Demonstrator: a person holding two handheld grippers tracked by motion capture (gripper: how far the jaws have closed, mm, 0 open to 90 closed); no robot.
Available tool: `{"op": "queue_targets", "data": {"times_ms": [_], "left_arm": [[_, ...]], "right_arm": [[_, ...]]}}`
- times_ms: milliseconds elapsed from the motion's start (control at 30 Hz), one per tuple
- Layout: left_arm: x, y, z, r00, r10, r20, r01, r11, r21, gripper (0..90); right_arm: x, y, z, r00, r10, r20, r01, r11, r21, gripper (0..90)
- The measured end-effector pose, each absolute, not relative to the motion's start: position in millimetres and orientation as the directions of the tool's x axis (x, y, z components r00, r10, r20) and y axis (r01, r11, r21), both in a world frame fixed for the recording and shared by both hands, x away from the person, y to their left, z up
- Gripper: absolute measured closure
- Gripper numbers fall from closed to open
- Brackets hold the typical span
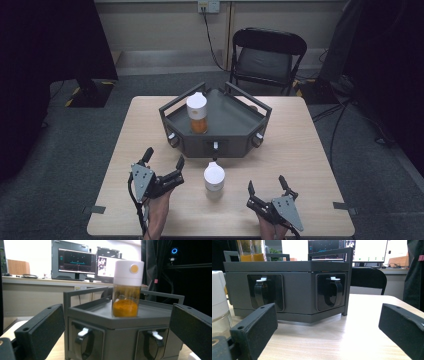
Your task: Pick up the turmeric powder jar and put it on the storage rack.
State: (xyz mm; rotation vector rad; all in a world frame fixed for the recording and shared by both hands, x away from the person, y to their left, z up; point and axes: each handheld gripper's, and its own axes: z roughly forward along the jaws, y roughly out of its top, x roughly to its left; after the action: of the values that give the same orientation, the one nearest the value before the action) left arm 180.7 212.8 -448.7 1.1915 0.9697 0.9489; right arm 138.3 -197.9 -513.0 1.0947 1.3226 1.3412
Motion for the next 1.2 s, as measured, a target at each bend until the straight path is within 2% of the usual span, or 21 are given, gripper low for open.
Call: {"op": "queue_targets", "data": {"times_ms": [333, 1200], "left_arm": [[171.4, 213.2, -463.8, 0.29, 0.952, -0.1, -0.057, 0.121, 0.991, 0.0], [151.0, 203.3, -505.4, 0.258, 0.966, -0.034, -0.035, 0.045, 0.998, 0.1]], "right_arm": [[138.2, -197.8, -513.0, -0.174, 0.985, -0.012, -0.026, 0.008, 1.0, 0.9], [138.2, -197.5, -512.9, -0.172, 0.985, -0.012, -0.026, 0.008, 1.0, 0.9]]}}
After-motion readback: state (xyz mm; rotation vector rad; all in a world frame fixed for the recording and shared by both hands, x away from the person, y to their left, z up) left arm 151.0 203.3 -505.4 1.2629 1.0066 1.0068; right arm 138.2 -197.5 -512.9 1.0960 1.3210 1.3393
